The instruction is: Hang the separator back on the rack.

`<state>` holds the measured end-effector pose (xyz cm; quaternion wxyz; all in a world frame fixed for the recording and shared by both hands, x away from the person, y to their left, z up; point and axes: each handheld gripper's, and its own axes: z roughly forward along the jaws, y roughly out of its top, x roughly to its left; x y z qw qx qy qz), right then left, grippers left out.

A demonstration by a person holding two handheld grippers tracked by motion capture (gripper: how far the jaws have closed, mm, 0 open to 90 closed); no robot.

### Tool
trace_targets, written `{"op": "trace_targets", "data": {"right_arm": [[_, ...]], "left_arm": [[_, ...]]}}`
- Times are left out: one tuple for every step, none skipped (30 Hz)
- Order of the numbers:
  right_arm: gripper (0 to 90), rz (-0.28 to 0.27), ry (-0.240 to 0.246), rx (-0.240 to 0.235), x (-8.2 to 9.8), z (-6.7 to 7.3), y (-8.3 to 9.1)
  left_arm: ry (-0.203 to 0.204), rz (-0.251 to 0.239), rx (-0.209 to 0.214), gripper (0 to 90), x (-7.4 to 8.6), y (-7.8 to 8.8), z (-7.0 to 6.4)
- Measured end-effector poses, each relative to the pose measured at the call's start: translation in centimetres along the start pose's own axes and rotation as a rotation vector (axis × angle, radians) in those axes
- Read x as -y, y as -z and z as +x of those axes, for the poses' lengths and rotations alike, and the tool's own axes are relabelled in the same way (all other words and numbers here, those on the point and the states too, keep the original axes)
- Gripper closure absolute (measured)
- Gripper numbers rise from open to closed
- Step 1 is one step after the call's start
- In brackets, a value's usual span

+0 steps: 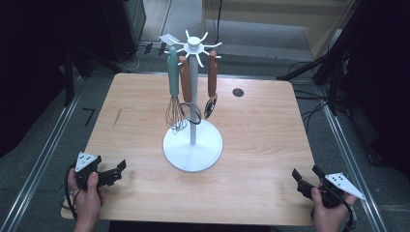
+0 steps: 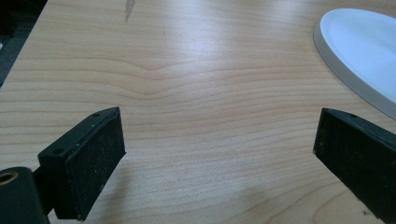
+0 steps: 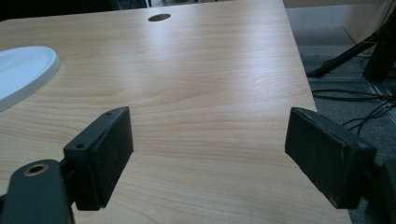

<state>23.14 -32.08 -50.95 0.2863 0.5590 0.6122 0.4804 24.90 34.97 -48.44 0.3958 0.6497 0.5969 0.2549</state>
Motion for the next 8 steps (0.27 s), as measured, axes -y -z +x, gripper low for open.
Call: {"op": "trace_targets", "data": {"right_arm": [[15.7, 0.003, -0.001, 0.004, -0.01, 0.03, -0.02], [15.4, 0.007, 0.002, 0.005, -0.02, 0.05, -0.05], [15.2, 0.01, 0.006, 0.006, -0.03, 0.09, -0.07], [15.2, 0.014, 0.004, 0.012, -0.04, 0.17, -0.11], [15.3, 0.018, 0.007, 0.015, -0.05, 0.2, -0.14], [15.3, 0.02, 0.011, 0.016, -0.06, 0.21, -0.17], [15.3, 0.022, 0.012, 0.014, -0.06, 0.22, -0.2], [15.2, 0.024, 0.015, 0.009, -0.07, 0.23, -0.26]], "left_arm": [[0.0, 0.0, -0.001, 2.4, 0.0, -0.02, -0.01], [-0.002, 0.002, -0.002, 2.3, 0.0, -0.01, -0.01], [0.0, 0.001, -0.002, 2.1, 0.0, -0.03, -0.02], [0.0, 0.001, -0.003, 1.4, 0.0, -0.03, -0.02], [0.0, 0.001, -0.004, 1.3, -0.01, -0.04, -0.01], [0.001, 0.004, -0.004, 1.3, -0.02, -0.08, -0.01], [0.002, 0.014, -0.003, 1.3, -0.06, -0.13, -0.02], [0.0, 0.022, -0.002, 0.0, -0.09, -0.18, -0.01]]}}
